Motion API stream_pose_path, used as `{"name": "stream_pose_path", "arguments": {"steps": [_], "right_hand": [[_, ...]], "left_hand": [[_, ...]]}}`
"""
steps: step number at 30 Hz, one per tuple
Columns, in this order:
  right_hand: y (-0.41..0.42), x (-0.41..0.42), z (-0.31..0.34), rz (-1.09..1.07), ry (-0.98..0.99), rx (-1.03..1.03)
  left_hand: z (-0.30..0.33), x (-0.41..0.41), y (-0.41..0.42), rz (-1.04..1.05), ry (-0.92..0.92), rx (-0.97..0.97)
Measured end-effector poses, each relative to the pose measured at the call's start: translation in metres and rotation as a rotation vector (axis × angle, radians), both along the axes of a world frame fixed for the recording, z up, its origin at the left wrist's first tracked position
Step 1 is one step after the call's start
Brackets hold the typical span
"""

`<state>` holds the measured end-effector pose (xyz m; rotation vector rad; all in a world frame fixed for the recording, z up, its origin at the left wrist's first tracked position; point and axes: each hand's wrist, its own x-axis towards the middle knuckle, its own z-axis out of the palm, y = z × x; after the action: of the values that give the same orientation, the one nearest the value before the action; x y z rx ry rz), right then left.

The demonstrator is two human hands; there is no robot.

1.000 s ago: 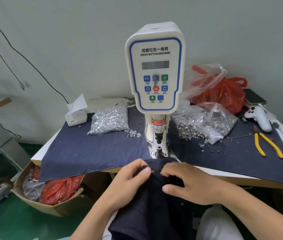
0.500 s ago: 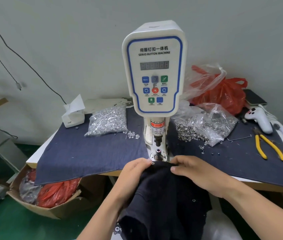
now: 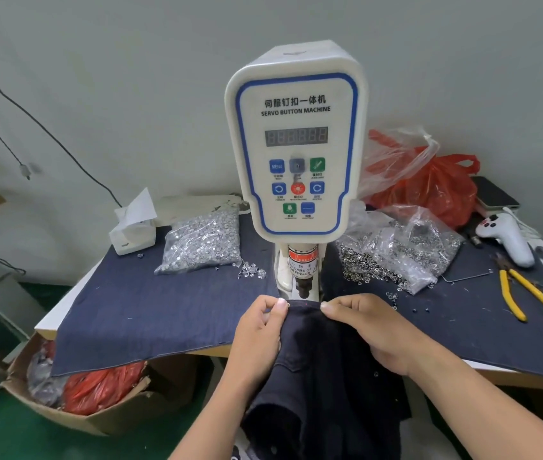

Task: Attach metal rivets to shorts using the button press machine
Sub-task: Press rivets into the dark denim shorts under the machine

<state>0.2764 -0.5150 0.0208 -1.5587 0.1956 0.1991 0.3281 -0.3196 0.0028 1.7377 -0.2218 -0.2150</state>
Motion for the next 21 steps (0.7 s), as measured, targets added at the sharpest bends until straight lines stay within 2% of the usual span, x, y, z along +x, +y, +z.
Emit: {"name": "stream_pose_path", "arguments": {"steps": [6,12,21], "right_hand": [[-0.003,0.004,-0.005,-0.065,0.03,0.105],[-0.005,0.003,-0.009,-0.051,0.019,0.198],[0.002,0.001,-0.005,-0.121,0.01,0.2]], "left_hand": [[-0.008,0.002,0.002,0.026,0.06,-0.064],[-0.01,0.003,0.002,0.026,0.041,-0.025],[-0.012,0.004,0.003,0.047,0.083,-0.024]]}}
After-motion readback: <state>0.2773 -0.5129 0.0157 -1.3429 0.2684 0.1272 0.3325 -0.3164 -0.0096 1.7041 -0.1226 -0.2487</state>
